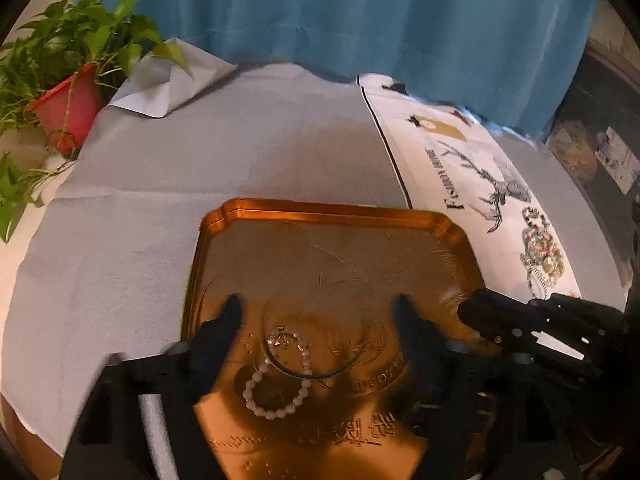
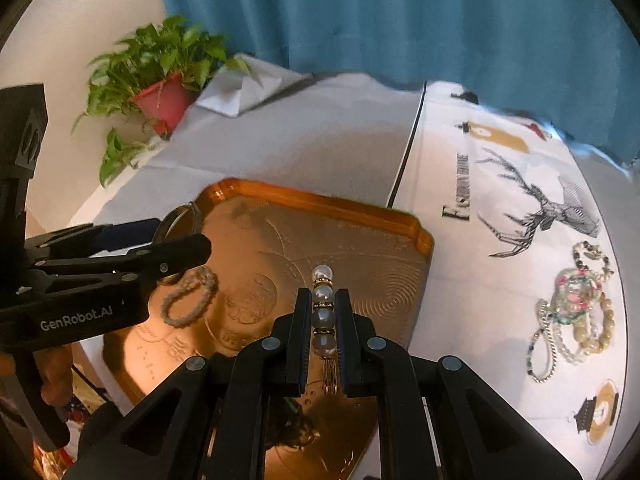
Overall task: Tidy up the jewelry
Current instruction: 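Release the bangle and pin onto the tray with both tools, then withdraw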
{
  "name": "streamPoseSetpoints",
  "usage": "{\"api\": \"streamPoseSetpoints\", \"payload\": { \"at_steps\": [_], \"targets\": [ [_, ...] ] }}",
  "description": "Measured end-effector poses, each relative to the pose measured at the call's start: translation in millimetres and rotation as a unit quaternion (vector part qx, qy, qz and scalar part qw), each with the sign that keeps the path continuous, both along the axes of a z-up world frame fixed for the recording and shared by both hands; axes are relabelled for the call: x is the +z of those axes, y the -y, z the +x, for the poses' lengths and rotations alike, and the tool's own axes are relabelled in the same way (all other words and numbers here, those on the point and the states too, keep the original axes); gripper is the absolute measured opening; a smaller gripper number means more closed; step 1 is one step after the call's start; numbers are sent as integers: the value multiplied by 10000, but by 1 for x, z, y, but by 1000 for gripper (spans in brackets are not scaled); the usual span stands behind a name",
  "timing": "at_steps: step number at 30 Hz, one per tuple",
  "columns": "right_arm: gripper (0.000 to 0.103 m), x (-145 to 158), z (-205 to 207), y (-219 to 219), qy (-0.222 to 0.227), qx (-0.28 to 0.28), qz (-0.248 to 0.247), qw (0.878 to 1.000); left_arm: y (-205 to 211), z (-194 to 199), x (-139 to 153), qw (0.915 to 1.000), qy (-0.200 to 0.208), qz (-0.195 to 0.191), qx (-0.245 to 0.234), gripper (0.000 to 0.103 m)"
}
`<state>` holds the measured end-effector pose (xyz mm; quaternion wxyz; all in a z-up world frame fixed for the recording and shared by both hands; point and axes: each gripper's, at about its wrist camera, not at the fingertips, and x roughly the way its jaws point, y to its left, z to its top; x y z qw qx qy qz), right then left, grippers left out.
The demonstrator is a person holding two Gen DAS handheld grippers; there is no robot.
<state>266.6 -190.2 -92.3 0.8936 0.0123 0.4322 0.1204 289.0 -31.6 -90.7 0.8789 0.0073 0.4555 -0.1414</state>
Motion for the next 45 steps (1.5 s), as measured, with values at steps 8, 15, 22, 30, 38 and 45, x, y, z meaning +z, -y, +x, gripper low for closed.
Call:
{"api": "streamPoseSetpoints", "payload": {
  "at_steps": [8,15,22,30,38,45],
  "targets": [
    [61,9,-26,11,-217,-166,-174,9995,-26,-50,21,9976,348,268,531,96],
    [67,57,-148,14,278,-215,-104,9993,-42,-161,50,9939,574,-263,900,99],
    [71,87,-263,1,738,-66,-297,9968,-33,-252,78,9951,685,-219,672,99],
    [73,108,-341,-10,1042,37,-286,9941,-20,-320,106,9930,1099,-34,438,99],
    [75,124,-368,-3,1331,44,-322,9906,-15,-340,122,9909,1282,-103,406,100],
    [75,127,-371,4,1378,-6,-191,9903,-7,-346,124,9902,1350,77,358,100]
  ]
}}
